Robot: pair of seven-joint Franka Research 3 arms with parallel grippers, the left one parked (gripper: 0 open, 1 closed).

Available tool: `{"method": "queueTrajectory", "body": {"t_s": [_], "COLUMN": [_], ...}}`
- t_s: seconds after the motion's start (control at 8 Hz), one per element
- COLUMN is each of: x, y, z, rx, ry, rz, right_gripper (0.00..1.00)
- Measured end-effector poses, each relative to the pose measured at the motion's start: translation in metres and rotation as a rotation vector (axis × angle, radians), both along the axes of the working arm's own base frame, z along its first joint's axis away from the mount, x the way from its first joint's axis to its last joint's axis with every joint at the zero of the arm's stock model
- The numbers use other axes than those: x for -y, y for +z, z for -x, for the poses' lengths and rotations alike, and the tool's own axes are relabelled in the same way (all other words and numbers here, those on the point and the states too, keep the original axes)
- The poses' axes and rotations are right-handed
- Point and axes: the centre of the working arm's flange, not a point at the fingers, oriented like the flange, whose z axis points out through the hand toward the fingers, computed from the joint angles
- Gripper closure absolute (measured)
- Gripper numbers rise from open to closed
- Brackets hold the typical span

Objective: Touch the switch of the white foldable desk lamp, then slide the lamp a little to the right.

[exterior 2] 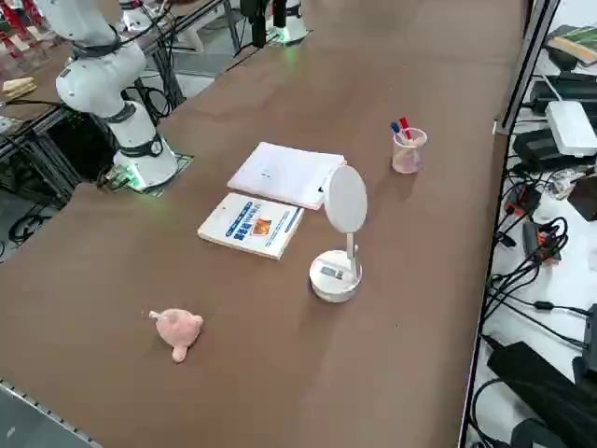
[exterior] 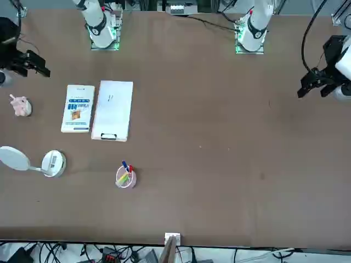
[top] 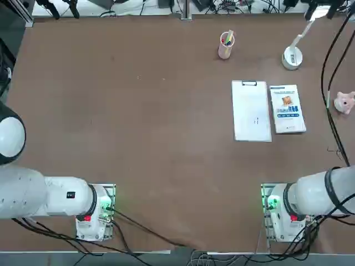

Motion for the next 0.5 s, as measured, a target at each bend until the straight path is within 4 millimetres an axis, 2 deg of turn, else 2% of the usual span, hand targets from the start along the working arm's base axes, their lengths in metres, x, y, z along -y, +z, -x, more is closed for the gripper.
{"method": "queueTrajectory", "body": {"t_s": [0.25,0.5], "x": [0.006,0.013], "y": [0.005,-0.005], "z": [0.0,-0.005], "rx": [0.016,-0.002], "ry": [-0.013,-0.024], "rz": [0.0,0.001], "right_gripper": [0.0,0.0]}}
